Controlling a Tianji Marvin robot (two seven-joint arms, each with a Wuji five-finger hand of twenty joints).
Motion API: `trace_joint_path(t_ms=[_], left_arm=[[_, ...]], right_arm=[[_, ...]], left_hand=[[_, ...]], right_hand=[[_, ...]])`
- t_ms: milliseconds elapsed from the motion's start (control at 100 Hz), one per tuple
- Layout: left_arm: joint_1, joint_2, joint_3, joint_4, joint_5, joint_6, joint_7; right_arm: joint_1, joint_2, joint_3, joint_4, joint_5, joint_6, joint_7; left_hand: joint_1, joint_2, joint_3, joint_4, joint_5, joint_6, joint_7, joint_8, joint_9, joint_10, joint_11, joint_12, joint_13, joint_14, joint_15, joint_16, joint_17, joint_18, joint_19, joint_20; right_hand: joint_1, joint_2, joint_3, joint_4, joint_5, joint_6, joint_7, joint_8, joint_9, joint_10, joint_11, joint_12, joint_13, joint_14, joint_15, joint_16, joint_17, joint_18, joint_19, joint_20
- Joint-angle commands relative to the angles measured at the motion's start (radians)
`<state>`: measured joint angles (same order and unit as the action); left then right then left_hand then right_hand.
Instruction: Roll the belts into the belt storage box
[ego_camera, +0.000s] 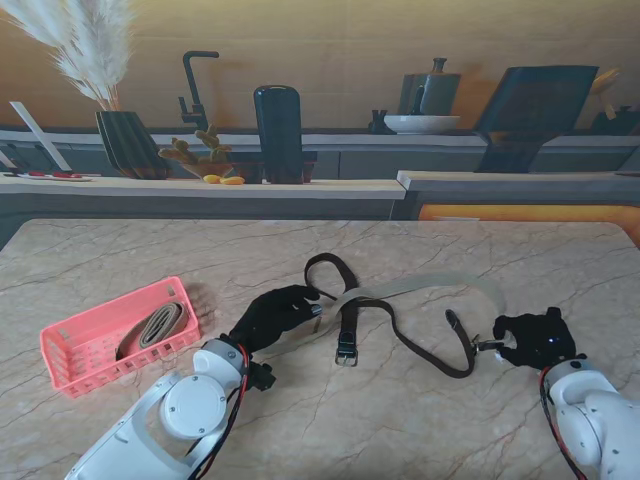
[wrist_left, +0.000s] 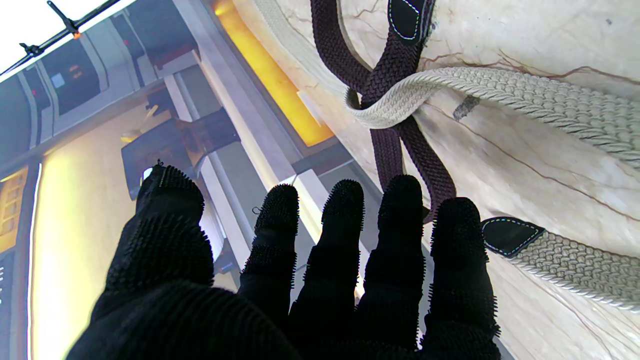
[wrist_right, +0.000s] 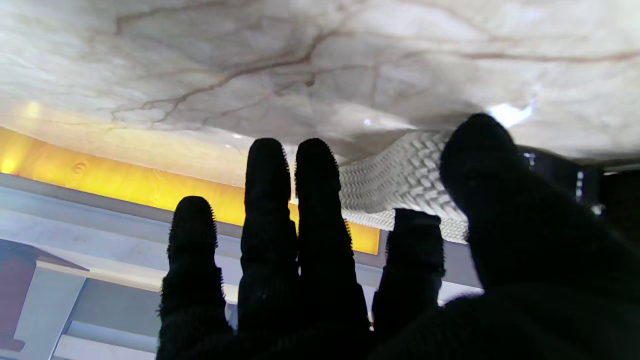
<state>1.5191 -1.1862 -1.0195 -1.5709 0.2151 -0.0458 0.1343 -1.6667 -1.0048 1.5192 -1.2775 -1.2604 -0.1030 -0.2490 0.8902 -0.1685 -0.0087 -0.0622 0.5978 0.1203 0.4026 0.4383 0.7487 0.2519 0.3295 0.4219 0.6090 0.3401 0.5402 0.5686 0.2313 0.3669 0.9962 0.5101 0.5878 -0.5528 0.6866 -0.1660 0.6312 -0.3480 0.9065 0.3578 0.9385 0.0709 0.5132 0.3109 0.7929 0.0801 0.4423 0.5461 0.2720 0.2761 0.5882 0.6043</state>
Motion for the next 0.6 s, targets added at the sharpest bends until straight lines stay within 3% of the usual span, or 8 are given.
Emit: trace_joint_path(t_ms=[0, 100, 210, 290, 450, 590], left_arm=[[0.005, -0.004, 0.0, 0.0, -0.004, 0.006, -0.003], [0.003, -0.005, 0.0, 0.001, -0.005, 0.009, -0.002], [0.001, -0.006, 0.002, 0.003, -0.01, 0.013, -0.003], [-0.001, -0.006, 0.002, 0.004, -0.011, 0.015, -0.003], [-0.002, -0.006, 0.002, 0.005, -0.013, 0.016, -0.004], [-0.007, -0.006, 0.005, 0.009, -0.02, 0.018, -0.009]], right_arm=[[0.002, -0.002, -0.005, 0.016, -0.001, 0.013, 0.002], [0.0, -0.009, 0.001, 0.014, 0.034, 0.015, 0.009], [-0.01, -0.021, 0.021, -0.003, 0.087, -0.002, 0.014], [-0.019, -0.028, 0.038, -0.017, 0.113, -0.026, 0.002], [-0.031, -0.029, 0.06, -0.038, 0.093, -0.097, -0.079], [-0.05, -0.034, 0.08, -0.1, 0.096, -0.161, -0.075]], left_hand=[[0.017, 0.031, 0.0, 0.022, 0.015, -0.035, 0.025, 0.01, 0.018, -0.017, 0.015, 0.013, 0.013, 0.003, 0.018, 0.018, 0.007, 0.005, 0.026, 0.014], [0.017, 0.033, 0.0, 0.022, 0.015, -0.036, 0.025, 0.01, 0.018, -0.018, 0.015, 0.013, 0.012, 0.002, 0.018, 0.018, 0.007, 0.004, 0.026, 0.014], [0.021, 0.035, 0.002, 0.022, 0.016, -0.036, 0.025, 0.01, 0.018, -0.017, 0.015, 0.013, 0.012, 0.003, 0.018, 0.018, 0.007, 0.004, 0.026, 0.014], [0.022, 0.038, 0.002, 0.022, 0.016, -0.036, 0.025, 0.01, 0.017, -0.017, 0.014, 0.012, 0.012, 0.003, 0.018, 0.018, 0.007, 0.004, 0.027, 0.015], [0.025, 0.042, 0.002, 0.022, 0.017, -0.037, 0.026, 0.01, 0.019, -0.02, 0.015, 0.012, 0.013, 0.002, 0.019, 0.018, 0.008, 0.005, 0.027, 0.015], [0.026, 0.04, 0.001, 0.022, 0.02, -0.036, 0.027, 0.011, 0.018, -0.015, 0.014, 0.012, 0.013, 0.004, 0.018, 0.017, 0.008, 0.007, 0.027, 0.015]], right_hand=[[0.076, 0.096, -0.056, 0.001, 0.09, 0.029, 0.079, -0.006, 0.058, 0.005, 0.026, 0.016, 0.044, -0.002, 0.027, 0.014, 0.011, 0.052, 0.031, -0.026], [0.096, 0.163, -0.103, 0.005, 0.188, 0.085, 0.118, 0.016, 0.077, 0.047, 0.033, 0.019, 0.052, 0.011, 0.035, 0.015, 0.014, 0.052, 0.039, -0.034], [0.094, 0.192, -0.105, 0.02, 0.261, 0.156, 0.112, 0.105, 0.107, 0.047, 0.036, 0.019, 0.074, 0.014, 0.039, 0.008, 0.021, 0.045, 0.049, -0.051], [0.081, 0.115, -0.02, 0.039, 0.306, 0.194, 0.123, 0.114, 0.155, 0.041, 0.061, 0.024, 0.124, 0.016, 0.049, 0.001, 0.053, 0.043, 0.076, -0.061], [0.008, -0.063, 0.168, 0.122, 0.402, 0.231, 0.163, 0.076, 0.249, 0.011, 0.111, 0.036, 0.237, 0.008, 0.069, -0.01, 0.131, 0.05, 0.181, -0.098], [-0.01, -0.083, 0.213, 0.155, 0.418, 0.262, 0.18, 0.108, 0.266, 0.012, 0.154, 0.062, 0.267, 0.01, 0.089, 0.003, 0.123, 0.047, 0.23, -0.121]])
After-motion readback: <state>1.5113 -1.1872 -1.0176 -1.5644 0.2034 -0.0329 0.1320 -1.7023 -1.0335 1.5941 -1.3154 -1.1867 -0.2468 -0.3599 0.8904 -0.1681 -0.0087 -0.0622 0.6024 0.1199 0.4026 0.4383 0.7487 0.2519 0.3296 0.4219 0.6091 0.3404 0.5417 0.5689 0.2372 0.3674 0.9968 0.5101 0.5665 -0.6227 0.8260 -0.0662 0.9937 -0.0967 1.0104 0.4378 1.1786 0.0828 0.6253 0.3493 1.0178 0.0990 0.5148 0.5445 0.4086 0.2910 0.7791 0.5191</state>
